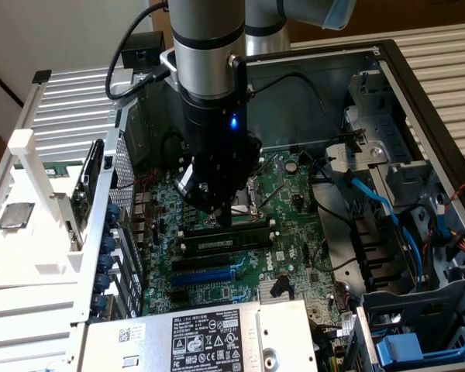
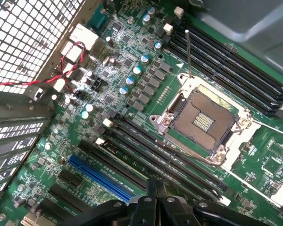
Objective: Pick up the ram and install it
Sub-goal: 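Press down the ram until it locks into place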
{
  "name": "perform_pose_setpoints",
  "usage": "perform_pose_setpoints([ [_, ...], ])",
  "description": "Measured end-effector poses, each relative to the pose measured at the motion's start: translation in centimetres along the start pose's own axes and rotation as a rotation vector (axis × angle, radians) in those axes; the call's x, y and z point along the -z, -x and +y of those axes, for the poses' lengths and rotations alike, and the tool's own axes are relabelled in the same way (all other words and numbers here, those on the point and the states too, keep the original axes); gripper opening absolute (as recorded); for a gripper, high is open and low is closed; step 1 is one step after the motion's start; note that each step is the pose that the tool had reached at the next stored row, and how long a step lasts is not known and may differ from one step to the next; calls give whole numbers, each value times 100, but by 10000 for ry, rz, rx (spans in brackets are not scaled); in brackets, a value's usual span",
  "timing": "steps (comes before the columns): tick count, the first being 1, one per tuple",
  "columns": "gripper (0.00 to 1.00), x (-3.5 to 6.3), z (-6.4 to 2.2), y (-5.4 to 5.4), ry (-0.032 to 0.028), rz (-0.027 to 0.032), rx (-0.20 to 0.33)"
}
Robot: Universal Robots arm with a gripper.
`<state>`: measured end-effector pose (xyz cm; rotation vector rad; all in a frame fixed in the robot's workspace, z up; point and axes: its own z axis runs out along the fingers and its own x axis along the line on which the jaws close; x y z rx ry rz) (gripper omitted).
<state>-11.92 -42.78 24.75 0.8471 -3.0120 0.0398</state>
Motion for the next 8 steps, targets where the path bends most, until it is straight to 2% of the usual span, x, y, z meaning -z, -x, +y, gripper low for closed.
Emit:
perform_pose_setpoints([
  [4, 10, 0, 0, 0, -13, -26, -519],
  [5, 10, 0, 0, 0, -24, -50, -917],
  [8, 10, 0, 0, 0, -38, -76, -1319],
])
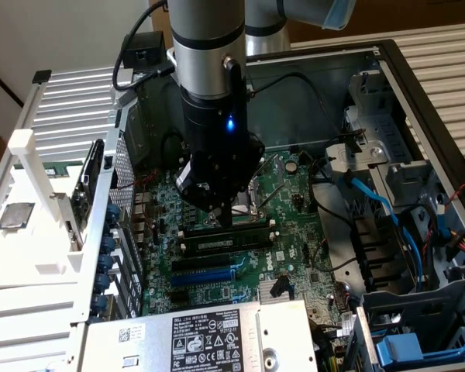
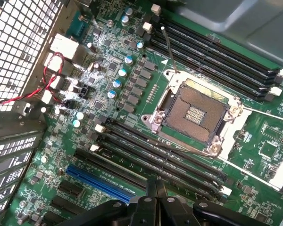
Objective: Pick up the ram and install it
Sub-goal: 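Press down the ram until it locks into place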
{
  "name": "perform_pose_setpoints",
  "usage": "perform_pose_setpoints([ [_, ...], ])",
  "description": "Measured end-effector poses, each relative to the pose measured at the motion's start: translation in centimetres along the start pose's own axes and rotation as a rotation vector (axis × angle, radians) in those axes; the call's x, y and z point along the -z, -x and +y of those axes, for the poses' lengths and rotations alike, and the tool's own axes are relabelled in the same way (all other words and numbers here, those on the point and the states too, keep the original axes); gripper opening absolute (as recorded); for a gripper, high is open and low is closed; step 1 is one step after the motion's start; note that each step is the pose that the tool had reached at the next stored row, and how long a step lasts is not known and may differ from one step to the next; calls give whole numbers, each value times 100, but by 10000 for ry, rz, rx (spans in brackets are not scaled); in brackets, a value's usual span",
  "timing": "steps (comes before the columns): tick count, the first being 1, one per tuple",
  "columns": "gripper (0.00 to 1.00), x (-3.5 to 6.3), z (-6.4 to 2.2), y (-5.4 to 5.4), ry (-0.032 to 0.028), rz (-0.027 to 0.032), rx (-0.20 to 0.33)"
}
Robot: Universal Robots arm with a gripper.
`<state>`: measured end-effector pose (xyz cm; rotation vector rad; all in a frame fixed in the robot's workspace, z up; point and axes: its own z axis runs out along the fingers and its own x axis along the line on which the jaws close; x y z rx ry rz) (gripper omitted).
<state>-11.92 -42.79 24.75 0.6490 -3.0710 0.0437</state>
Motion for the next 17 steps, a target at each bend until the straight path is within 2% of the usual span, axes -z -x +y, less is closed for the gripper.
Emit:
perform_pose_setpoints([
  [9, 10, 1, 0, 0, -38, -77, -1137],
  [17, 10, 1, 0, 0, -62, -116, -2151],
])
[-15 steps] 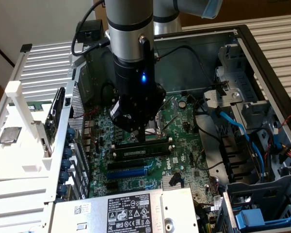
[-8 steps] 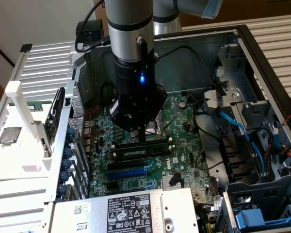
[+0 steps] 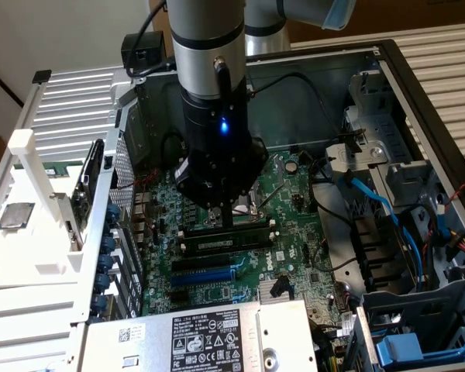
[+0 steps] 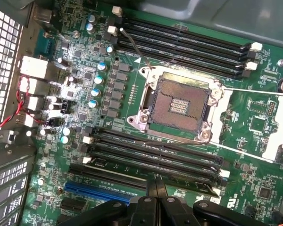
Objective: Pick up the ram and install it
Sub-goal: 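Press down the ram until it locks into place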
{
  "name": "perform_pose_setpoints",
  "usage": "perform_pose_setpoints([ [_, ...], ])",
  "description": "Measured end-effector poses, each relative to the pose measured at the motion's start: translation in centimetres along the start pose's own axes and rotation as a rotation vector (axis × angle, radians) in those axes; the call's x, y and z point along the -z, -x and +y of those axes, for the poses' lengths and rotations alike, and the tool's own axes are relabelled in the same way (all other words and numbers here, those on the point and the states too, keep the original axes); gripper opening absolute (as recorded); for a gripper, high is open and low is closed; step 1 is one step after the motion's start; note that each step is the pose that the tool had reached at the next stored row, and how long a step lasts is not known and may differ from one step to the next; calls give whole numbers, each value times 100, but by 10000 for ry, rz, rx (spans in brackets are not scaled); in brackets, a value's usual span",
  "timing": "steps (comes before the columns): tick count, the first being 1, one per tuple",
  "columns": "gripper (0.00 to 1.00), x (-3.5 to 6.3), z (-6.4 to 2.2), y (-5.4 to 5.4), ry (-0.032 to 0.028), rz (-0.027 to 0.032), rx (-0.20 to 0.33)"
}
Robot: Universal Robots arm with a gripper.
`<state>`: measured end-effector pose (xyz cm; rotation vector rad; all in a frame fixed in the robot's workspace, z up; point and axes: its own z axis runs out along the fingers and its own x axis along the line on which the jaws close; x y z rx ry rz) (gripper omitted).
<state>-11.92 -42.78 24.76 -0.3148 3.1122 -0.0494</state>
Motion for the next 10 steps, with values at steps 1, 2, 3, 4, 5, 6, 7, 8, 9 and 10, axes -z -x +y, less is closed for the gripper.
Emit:
perform_pose_setpoints([
  [1, 10, 0, 0, 0, -3, -5, -126],
  [2, 10, 0, 0, 0, -6, -10, -257],
  [3, 10, 0, 0, 0, -9, -15, -379],
  [4, 10, 0, 0, 0, -12, -19, -503],
  [5, 10, 0, 0, 0, -14, -20, -640],
  [6, 10, 1, 0, 0, -18, -19, -770],
  [7, 10, 1, -1, -1, -20, -17, -901],
  [8, 10, 0, 0, 0, -22, -15, -1004],
  [9, 10, 0, 0, 0, -22, -14, -1061],
  [10, 10, 0, 0, 0, -21, -13, -1064],
])
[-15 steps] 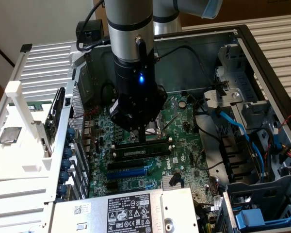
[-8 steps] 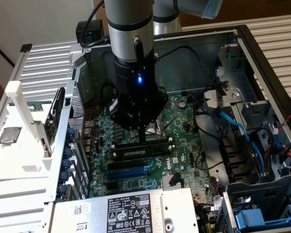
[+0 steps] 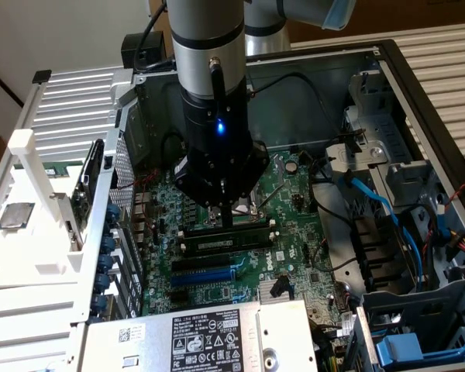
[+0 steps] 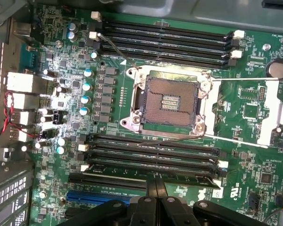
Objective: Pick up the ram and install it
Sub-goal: 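Press down the ram until it locks into place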
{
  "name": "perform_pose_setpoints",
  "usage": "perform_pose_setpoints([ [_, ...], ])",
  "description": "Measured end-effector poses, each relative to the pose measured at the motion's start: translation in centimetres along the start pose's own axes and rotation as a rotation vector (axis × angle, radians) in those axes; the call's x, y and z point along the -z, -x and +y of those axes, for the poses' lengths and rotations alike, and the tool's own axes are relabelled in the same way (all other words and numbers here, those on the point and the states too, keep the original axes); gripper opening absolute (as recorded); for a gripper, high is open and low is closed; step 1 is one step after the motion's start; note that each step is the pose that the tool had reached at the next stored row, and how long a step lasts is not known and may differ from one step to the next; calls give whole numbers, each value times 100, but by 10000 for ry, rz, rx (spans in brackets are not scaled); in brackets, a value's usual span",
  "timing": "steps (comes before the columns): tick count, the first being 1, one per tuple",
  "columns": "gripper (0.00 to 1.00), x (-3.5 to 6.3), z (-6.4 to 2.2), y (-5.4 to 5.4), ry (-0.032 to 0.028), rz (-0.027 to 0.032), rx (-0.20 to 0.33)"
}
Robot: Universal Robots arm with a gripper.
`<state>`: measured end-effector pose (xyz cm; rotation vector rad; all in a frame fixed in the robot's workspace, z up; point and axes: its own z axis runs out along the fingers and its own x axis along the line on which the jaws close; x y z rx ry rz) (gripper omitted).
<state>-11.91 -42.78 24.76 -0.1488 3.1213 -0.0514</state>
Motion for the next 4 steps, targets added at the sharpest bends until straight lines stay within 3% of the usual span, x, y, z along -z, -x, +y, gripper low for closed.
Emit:
perform_pose_setpoints([
  [4, 10, 0, 0, 1, 0, 0, -2],
])
